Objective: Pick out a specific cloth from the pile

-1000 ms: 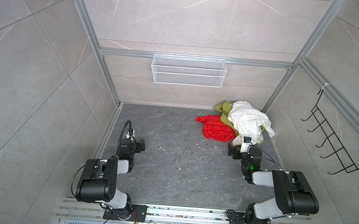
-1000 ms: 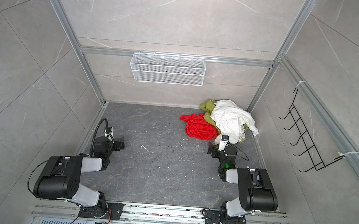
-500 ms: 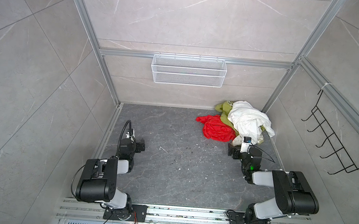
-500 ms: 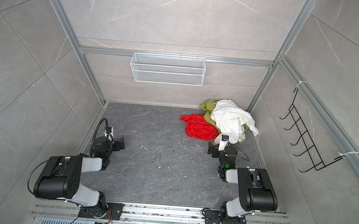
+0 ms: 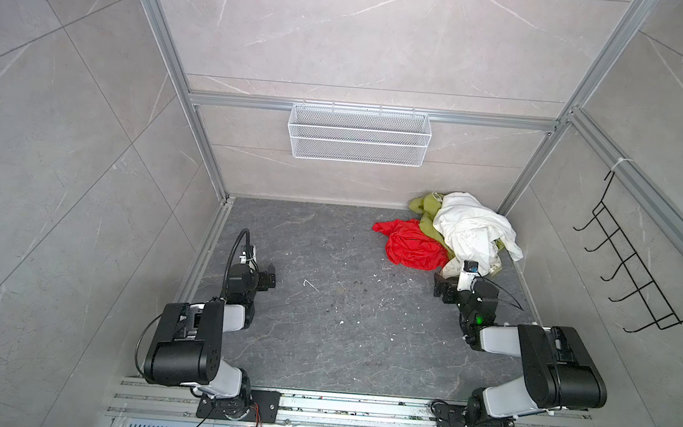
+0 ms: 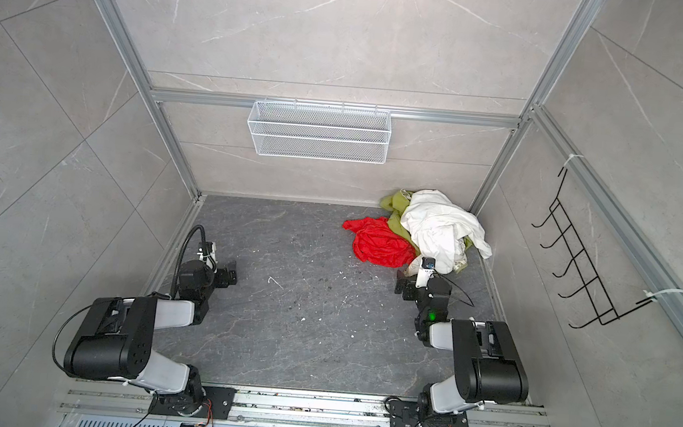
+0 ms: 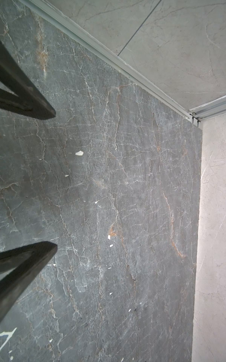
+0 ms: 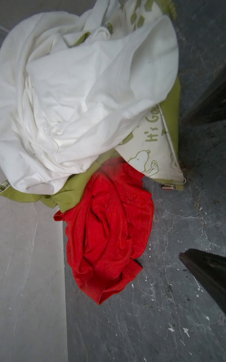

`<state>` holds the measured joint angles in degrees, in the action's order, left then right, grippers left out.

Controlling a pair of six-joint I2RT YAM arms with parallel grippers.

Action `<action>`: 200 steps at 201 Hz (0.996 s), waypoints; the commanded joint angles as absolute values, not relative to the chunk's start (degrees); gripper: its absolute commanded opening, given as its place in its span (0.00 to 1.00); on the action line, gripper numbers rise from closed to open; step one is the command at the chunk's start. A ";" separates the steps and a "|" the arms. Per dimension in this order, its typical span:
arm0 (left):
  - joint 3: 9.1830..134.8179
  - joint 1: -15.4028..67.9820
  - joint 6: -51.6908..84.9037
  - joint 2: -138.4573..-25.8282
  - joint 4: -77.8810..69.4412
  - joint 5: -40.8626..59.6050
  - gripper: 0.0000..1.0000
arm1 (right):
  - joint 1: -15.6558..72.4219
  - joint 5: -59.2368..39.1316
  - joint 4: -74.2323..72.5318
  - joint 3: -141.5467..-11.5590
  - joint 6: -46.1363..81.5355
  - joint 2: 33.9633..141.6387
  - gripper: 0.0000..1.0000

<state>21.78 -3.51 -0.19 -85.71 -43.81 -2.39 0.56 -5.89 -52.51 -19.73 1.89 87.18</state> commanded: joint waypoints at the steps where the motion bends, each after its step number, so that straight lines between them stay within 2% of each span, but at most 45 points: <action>1: 21.64 -3.46 0.44 -85.87 -46.68 -1.77 1.00 | 0.27 -6.50 -53.07 -19.70 1.40 87.16 1.00; 51: 21.49 -3.48 0.53 -85.78 -46.66 -1.85 1.00 | 0.56 -6.02 -53.55 -19.17 0.79 86.52 1.00; 91: 22.06 -3.13 0.43 -85.23 -45.54 -2.73 1.00 | 3.47 -0.15 -48.25 -18.44 -0.11 79.10 1.00; 138: 32.24 -2.37 2.99 -79.68 -22.54 -8.71 1.00 | 4.30 5.78 -29.34 -25.12 6.54 73.57 1.00; 176: 37.44 -0.29 6.41 -75.02 -12.62 -17.42 1.00 | 4.57 6.48 -16.58 -32.85 10.20 73.33 1.00; 200: 41.48 0.92 8.57 -73.84 -5.61 -17.84 1.00 | 5.46 6.68 -11.14 -37.23 12.25 74.21 1.00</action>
